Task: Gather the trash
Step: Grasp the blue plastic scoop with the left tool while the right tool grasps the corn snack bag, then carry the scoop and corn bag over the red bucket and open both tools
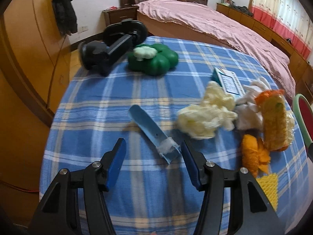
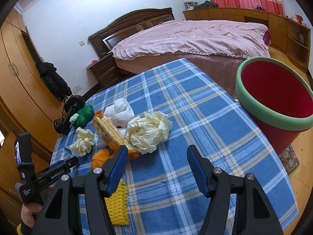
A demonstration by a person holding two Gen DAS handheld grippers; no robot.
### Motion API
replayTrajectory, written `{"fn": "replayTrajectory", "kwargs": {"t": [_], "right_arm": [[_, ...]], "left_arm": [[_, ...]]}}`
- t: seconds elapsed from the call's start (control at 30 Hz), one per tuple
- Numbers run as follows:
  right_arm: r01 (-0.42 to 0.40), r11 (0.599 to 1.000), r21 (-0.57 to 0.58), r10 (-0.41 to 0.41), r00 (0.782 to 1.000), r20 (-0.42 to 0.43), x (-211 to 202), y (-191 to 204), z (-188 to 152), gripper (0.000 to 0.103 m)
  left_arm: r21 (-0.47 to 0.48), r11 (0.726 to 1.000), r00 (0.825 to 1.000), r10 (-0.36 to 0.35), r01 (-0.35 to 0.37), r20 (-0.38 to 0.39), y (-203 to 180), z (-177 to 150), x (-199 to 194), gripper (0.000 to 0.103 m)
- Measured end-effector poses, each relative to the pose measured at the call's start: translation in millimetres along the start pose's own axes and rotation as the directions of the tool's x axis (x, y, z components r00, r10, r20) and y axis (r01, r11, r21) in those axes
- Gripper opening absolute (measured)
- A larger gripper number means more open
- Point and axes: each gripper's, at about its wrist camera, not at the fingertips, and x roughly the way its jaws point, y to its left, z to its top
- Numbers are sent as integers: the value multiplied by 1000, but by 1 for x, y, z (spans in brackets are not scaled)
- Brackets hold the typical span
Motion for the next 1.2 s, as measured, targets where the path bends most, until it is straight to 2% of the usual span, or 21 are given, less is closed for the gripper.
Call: {"fn": "replayTrajectory", "kwargs": {"t": [0.27,0.47,0.53,0.6,0.73,0.97,1.2], "right_arm": [[-12,999,-45,11,1000,-12,6,11,2,66],[-37,994,-107,35,999,-17,11,28,8,66],[-52,991,-125,50,998,-23,15,34,11,66],[-68,986,-150,66,998,-22,19,41,13,66],[-91,978,-186,84,995,-45,34,54,17,66],[-113,963,-245,95,992,-81,64,72,23,65],[-148,957,-251,124,986,-109,82,78,24,44]], "left_arm": [[-100,995,1000,-21,21,-7,24,2,8,59],[-51,998,999,-34,36,30,17,2,10,42],[-44,998,998,-46,47,41,16,3,11,27],[-44,998,997,-52,55,47,17,3,11,21],[-70,995,996,-69,73,57,23,4,12,20],[-49,997,995,-54,58,84,20,4,12,20],[-61,995,994,-73,78,84,23,4,13,20]]}}
